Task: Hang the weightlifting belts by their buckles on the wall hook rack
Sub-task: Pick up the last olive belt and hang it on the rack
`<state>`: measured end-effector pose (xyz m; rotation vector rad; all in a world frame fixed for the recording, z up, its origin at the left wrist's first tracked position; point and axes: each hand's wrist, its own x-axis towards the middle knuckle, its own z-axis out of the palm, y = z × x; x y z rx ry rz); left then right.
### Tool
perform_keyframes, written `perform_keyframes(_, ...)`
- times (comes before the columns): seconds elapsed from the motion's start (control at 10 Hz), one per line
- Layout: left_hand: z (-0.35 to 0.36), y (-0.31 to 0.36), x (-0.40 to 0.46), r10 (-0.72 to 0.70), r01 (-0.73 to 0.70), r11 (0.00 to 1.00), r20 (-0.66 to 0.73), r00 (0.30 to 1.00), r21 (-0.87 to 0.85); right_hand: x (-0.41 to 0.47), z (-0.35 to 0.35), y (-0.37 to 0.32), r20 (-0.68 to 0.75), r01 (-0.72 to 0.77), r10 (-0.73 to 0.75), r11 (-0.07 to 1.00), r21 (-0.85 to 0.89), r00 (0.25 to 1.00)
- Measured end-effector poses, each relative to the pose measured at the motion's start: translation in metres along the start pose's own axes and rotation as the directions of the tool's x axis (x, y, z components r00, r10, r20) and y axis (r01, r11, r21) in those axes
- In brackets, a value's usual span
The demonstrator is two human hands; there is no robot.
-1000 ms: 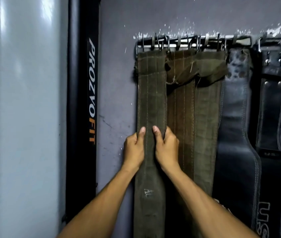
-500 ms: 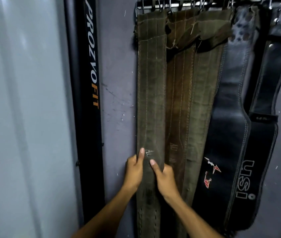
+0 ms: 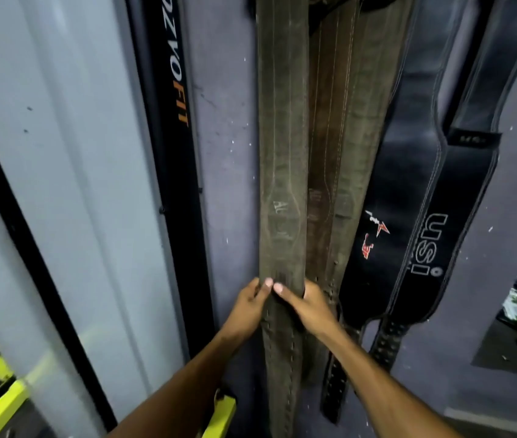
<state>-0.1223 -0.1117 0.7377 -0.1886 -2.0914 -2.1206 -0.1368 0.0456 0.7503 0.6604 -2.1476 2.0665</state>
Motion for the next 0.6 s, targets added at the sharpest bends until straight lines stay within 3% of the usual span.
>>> perform_keyframes(0.1,-0.013,-0.036,-0.033,-0.08,0.062,0.979,0.09,0.993,0.195,-0.034,-0.01,0.028,0.123,-0.082,0.114,0.968,-0.238,0.986)
perform_keyframes(0.2,-0.021,-0.041,-0.057,-0.12,0.101,0.948,0.046,0.992,0.303,-0.05,-0.011,0.038,0.063,-0.127,0.165,0.91,-0.395,0.984)
perform_keyframes(0.3,-0.025,-0.033,-0.071,-0.117,0.103,0.932,0.021,0.993,0.347,-0.056,-0.003,0.036,0.018,-0.098,0.122,0.87,-0.483,0.992)
perform_keyframes(0.5,-0.026,-0.025,-0.095,-0.117,0.131,0.872,-0.059,0.991,0.471,-0.083,0.014,0.018,-0.035,-0.171,0.175,0.868,-0.466,0.984)
perform_keyframes(0.6,-0.022,-0.01,-0.106,-0.179,0.185,0.874,-0.058,0.982,0.45,-0.099,0.01,0.005,-0.037,-0.231,0.243,0.849,-0.476,0.969)
